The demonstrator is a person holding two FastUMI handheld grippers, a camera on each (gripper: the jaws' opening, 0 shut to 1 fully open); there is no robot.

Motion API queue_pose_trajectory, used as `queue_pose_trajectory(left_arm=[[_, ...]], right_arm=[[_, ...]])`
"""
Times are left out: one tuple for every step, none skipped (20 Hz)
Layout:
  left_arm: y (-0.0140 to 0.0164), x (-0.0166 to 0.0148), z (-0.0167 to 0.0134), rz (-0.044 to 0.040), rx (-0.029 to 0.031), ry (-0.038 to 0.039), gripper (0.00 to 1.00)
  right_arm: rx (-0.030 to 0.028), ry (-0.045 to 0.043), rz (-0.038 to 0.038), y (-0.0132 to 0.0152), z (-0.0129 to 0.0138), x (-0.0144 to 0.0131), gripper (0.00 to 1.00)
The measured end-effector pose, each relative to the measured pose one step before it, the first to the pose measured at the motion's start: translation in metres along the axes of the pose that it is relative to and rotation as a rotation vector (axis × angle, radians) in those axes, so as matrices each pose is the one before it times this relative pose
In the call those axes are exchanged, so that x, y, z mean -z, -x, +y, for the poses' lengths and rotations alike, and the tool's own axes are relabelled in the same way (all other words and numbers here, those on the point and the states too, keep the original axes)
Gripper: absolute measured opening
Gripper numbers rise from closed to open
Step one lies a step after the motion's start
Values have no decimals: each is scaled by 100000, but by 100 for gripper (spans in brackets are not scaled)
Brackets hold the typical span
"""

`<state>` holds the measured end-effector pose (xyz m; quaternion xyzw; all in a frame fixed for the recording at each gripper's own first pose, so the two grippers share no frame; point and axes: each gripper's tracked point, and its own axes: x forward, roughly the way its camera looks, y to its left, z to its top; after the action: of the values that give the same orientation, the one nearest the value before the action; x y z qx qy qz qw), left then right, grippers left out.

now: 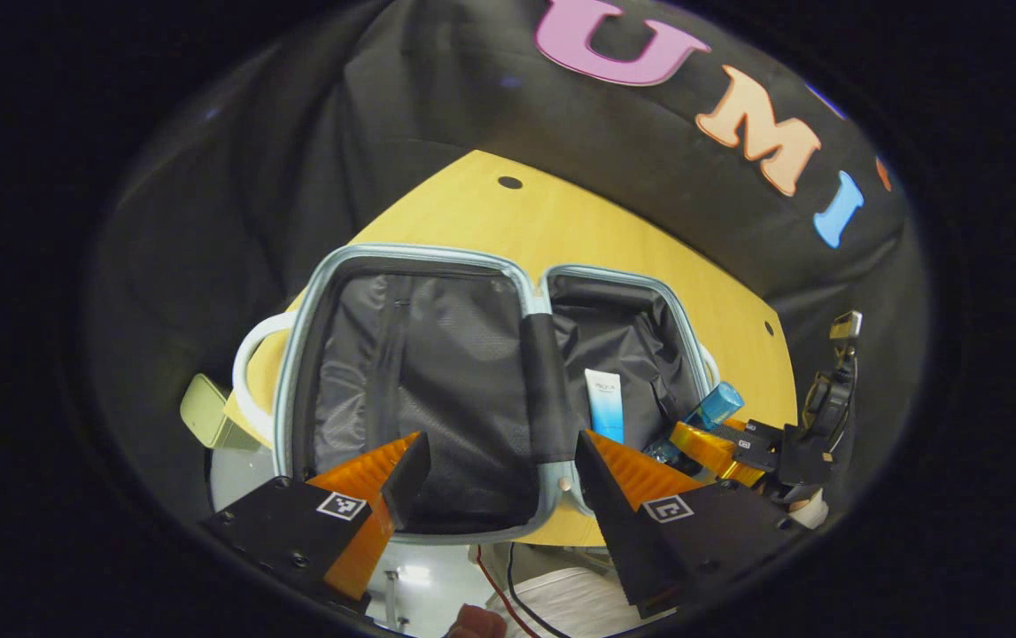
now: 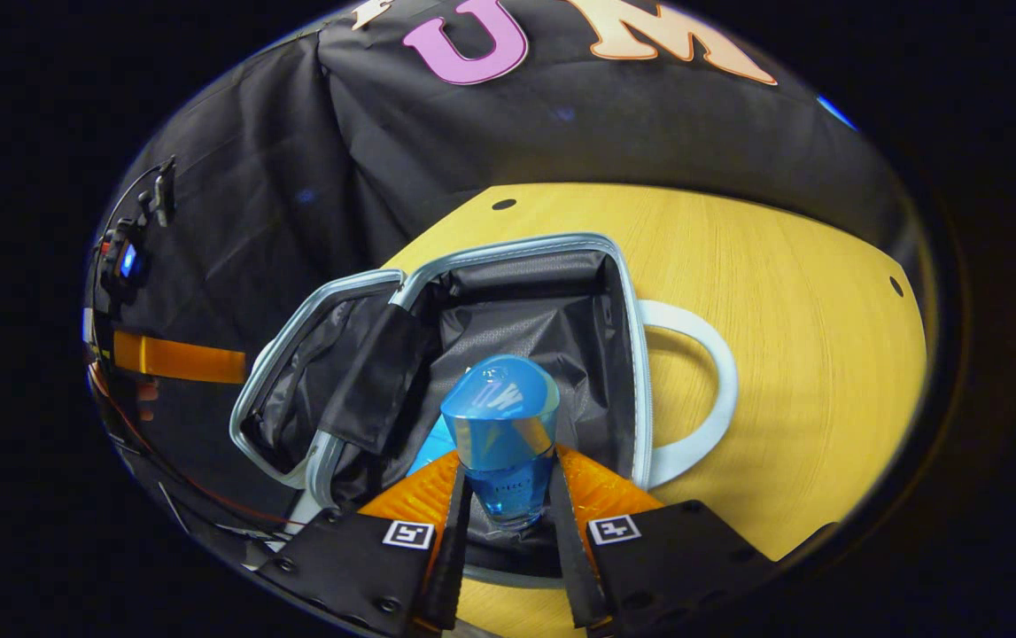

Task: First open the suitcase, pack the skin care products into it, and then close the suitcase.

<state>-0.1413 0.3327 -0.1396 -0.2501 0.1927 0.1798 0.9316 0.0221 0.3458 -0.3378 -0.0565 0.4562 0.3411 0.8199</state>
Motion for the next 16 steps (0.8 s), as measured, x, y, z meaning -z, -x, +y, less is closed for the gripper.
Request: queue_pose_trajectory(left_arm=[[387, -35, 461, -977, 466, 2583, 97], [530, -94, 765, -1370, -674, 2144, 96], [356, -213, 857, -1321, -1247, 1590, 97], [466, -238, 1105, -1167, -1767, 1490, 97], [629, -368, 1212, -1273, -1491, 1378, 96], [434, -429, 1153, -1301, -1648, 1598, 97], [30, -402, 1035, -1405, -1488, 1631, 97], [-52, -463, 997, -1701, -1056, 1930, 97], [-76, -406, 597, -1441, -688, 2045, 96], [-13, -413, 827, -1205, -857, 1898, 97], [-42, -598, 1001, -1546, -1297, 1577, 97], [-135, -496, 1163, -1052, -1562, 1364, 97], [-315, -377, 969, -950, -1484, 1470, 96], [-217, -551, 1069, -960, -1277, 1433, 97], [-481, -404, 991, -595, -1243, 1459, 97], [-396, -368, 1122, -798, -1536, 1350, 97]], right_arm=[[244, -704, 349, -276, -169, -111, 46], [274, -569, -290, -121, -102, -400, 48], [547, 125, 239, -653, 160, -5, 46], [532, -25, -272, -332, 82, -239, 45], [-553, -308, -1472, -69, 339, -292, 46], [167, 444, -1845, -9, 100, -601, 48], [-918, 45, -2435, 541, 244, -792, 53], [-1158, -128, -2886, 212, 269, -954, 46], [-846, 62, -3072, 287, 305, -959, 60], [-1051, 128, -3244, 462, 376, -1011, 59], [-365, 331, -3483, 579, 309, -1028, 60], [17, 380, -3413, 681, 126, -1100, 67], [-112, 475, -3236, 533, 45, -892, 91], [537, 492, -3061, 657, -109, -1007, 94], [1216, 635, -2457, 667, -252, -751, 94], [665, 603, -1808, 750, -184, -698, 95]])
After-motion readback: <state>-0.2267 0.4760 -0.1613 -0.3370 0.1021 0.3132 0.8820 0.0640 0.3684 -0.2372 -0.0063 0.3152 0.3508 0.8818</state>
